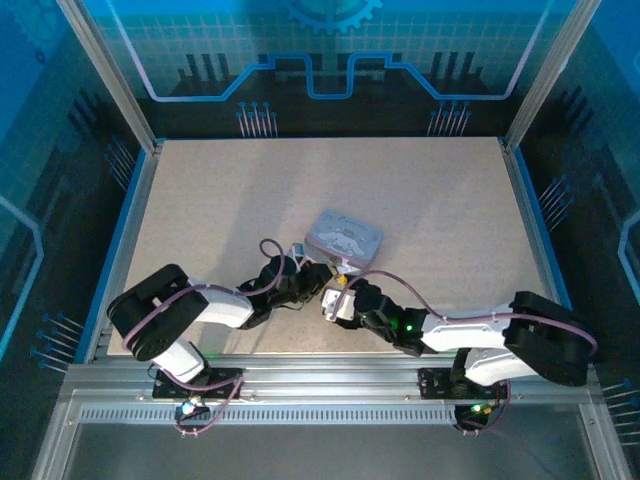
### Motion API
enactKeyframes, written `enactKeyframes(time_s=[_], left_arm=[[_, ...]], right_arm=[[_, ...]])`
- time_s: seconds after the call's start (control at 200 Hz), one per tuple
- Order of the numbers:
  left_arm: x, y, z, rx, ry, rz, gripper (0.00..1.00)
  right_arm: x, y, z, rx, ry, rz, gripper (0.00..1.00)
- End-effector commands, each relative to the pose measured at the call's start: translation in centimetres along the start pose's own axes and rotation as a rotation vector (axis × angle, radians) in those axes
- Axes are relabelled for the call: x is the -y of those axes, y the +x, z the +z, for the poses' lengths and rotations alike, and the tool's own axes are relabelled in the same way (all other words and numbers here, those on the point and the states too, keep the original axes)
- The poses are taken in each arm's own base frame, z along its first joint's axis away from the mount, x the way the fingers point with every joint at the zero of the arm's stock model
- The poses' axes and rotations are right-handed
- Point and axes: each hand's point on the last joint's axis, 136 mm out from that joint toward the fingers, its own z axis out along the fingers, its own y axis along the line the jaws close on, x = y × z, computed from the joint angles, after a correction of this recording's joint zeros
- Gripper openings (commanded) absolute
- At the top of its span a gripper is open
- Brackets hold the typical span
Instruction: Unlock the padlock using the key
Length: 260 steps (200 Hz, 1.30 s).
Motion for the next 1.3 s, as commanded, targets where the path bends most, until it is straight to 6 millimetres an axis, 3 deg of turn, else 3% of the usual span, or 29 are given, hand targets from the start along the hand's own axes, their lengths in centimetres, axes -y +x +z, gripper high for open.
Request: enactKeyframes(time_s=[0.0, 0.1, 0.375, 1.031, 1.296], left_arm=[[1.8, -0.5, -0.5, 0.026, 0.047, -0.011, 0.12], [2.0, -0.5, -0.6, 0.024, 0.053, -0.015, 0.12], [2.0, -0.6, -0.7, 0.027, 0.048, -0.014, 0.12], [2.2, -0.7, -0.6, 0.026, 0.049, -0.011, 0.12], [2.2, -0.7, -0.6, 0.025, 0.050, -0.013, 0.12]], right_arm=[[1.7, -1.9, 0.7, 0.043, 0.075, -0.012, 0.59], [1.9, -1.6, 1.3, 0.038, 0.085, -0.007, 0.54], [3.4, -1.0, 1.7, 0.038, 0.119, 0.055, 0.49], [4.0, 0.0, 2.7, 0.009, 0.143, 0.095, 0.29], [4.0, 0.4, 2.9, -0.003, 0.145, 0.102, 0.16]])
